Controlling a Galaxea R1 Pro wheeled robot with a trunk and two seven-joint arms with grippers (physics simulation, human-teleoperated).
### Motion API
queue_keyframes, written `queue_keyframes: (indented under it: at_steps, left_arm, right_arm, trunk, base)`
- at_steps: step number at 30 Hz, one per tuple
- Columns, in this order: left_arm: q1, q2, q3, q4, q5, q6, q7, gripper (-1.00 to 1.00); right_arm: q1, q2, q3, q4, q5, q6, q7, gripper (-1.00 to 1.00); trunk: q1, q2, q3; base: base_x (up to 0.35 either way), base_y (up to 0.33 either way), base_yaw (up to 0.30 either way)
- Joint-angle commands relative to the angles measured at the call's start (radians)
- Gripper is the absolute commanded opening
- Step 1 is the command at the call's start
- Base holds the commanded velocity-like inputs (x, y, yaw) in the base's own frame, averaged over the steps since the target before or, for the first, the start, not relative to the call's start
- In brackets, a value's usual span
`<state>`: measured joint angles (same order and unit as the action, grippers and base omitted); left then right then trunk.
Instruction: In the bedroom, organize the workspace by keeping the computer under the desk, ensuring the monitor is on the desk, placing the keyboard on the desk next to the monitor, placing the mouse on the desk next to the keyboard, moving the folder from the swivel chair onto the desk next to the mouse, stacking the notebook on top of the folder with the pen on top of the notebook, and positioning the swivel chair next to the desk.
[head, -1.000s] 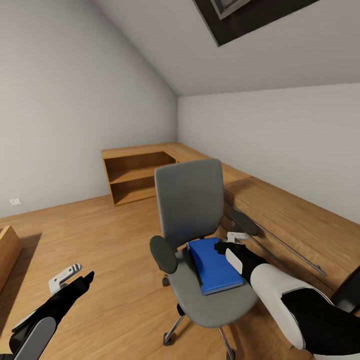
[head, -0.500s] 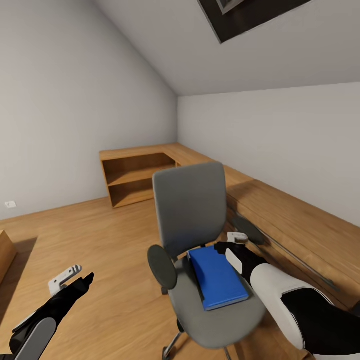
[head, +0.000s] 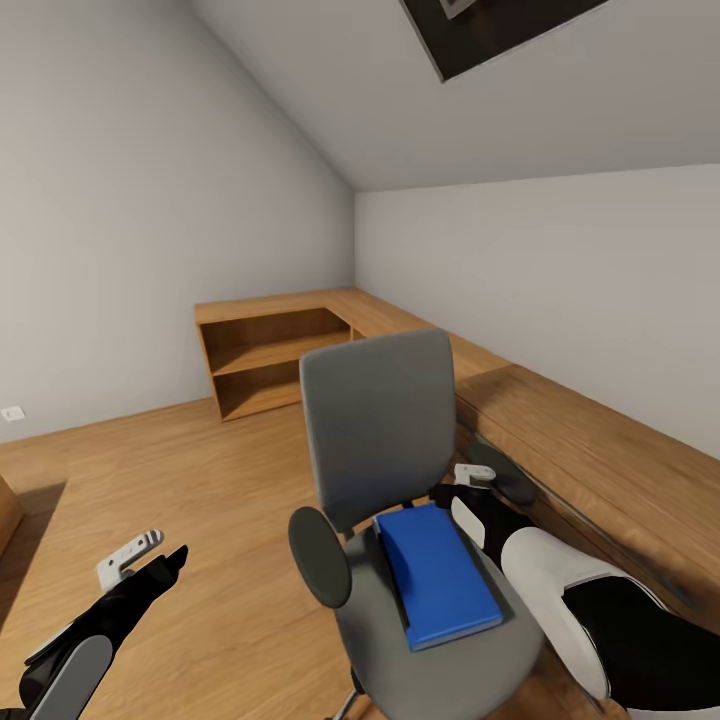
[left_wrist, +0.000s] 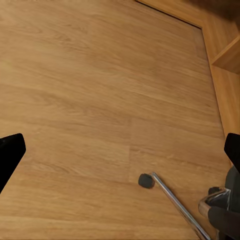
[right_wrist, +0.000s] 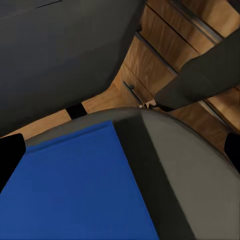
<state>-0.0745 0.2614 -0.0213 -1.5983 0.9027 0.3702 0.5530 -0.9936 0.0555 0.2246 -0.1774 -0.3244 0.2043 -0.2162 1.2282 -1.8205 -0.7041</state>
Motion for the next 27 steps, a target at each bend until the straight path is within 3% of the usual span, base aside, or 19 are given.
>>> queue_keyframes:
  at_steps: [1, 8, 27]
  left_arm:
    - [-0.001, 0.001, -0.002, -0.001, 0.008, 0.001, 0.008, 1.0]
    - [-0.001, 0.001, -0.002, -0.002, 0.009, 0.0, 0.008, 1.0]
    - [-0.001, 0.001, -0.002, -0.002, 0.01, 0.0, 0.008, 1.0]
  right_arm:
    - [0.0, 0.0, 0.009, -0.002, -0.008, 0.006, -0.006, 1.0]
    - [0.0, 0.0, 0.009, -0.002, -0.008, 0.007, -0.006, 1.0]
    - [0.0, 0.0, 0.009, -0.002, -0.007, 0.007, -0.006, 1.0]
  trunk:
    - [0.0, -0.001, -0.001]
    - [0.0, -0.001, -0.001]
    - [0.073, -0.134, -0.061]
  base:
    - [0.014, -0.002, 0.0]
    - [0.005, -0.001, 0.0]
    - [0.0, 0.0, 0.0]
